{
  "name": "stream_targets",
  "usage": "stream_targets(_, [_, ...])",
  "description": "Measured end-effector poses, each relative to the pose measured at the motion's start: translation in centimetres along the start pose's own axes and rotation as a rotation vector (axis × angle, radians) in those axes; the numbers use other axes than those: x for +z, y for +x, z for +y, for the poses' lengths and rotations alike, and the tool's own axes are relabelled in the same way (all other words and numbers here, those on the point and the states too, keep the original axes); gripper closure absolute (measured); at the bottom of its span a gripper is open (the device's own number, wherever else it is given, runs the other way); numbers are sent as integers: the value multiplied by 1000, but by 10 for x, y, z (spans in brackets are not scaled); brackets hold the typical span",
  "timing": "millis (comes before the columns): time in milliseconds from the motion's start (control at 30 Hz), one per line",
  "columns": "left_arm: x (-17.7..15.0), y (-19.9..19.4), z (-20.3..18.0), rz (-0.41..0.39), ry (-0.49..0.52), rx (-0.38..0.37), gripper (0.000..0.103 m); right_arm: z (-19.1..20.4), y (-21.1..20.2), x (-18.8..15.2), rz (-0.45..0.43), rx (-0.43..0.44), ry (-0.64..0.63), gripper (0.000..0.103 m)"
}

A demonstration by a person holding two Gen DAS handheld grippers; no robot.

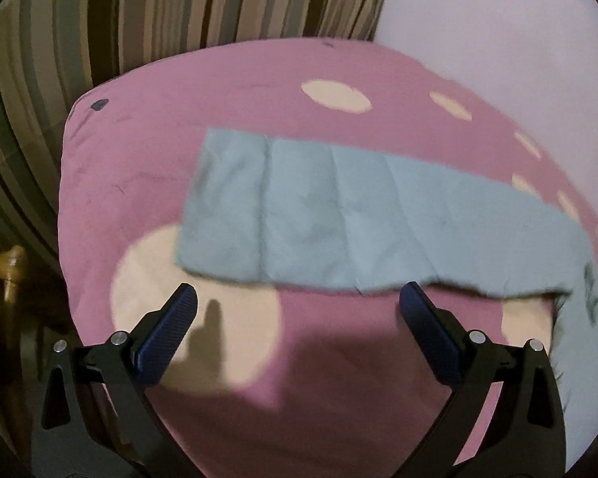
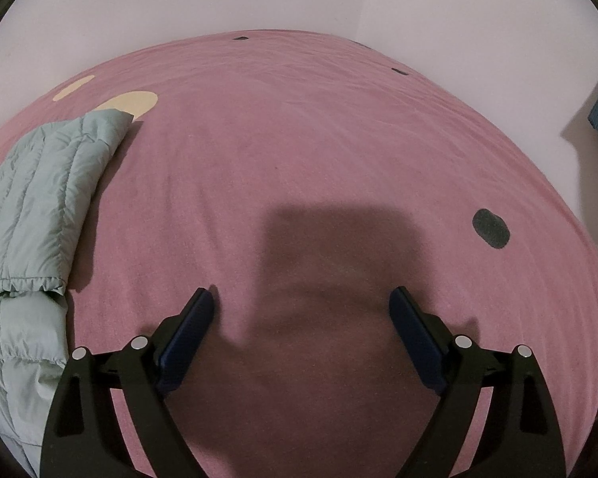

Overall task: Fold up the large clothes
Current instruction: 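Grasp the other sleeve cuff with the left gripper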

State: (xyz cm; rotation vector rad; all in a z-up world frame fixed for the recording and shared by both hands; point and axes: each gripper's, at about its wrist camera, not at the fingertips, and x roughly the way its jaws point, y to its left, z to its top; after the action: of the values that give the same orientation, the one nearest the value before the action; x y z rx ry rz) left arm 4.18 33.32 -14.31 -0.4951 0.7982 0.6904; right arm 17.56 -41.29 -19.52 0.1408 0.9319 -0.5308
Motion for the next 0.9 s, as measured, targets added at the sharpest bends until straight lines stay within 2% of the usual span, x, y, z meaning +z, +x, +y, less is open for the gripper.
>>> stream_targets(200, [24, 11, 33, 10, -5, -75, 4, 0, -1, -1, -1, -5, -2, 14])
stream_targets(267, [31, 20, 45, 38, -31, -137, 16, 0, -1, -1, 0, -7, -3, 14])
stream_targets(367, [38, 36, 56, 83, -77, -230, 17, 0, -1, -1, 0, -7, -3, 14])
stream_targets(500, [47, 47, 56, 76, -57, -264, 17, 0, -1, -1, -1, -11, -5, 13])
stream_targets(633, [52, 53, 63, 76, -95, -335, 18, 0, -1, -2, -1, -15, -6, 13])
stream_targets(733, [56, 56, 66, 85, -109, -389, 33, 0, -1, -2, -1, -17, -6, 13])
stream_targets(800, [56, 58, 69, 87, -130, -415, 35, 1, -1, -2, -1, -19, -7, 13])
stream_targets(900, [58, 62, 73, 93, -155, -440, 44, 1, -1, -2, -1, -19, -8, 13])
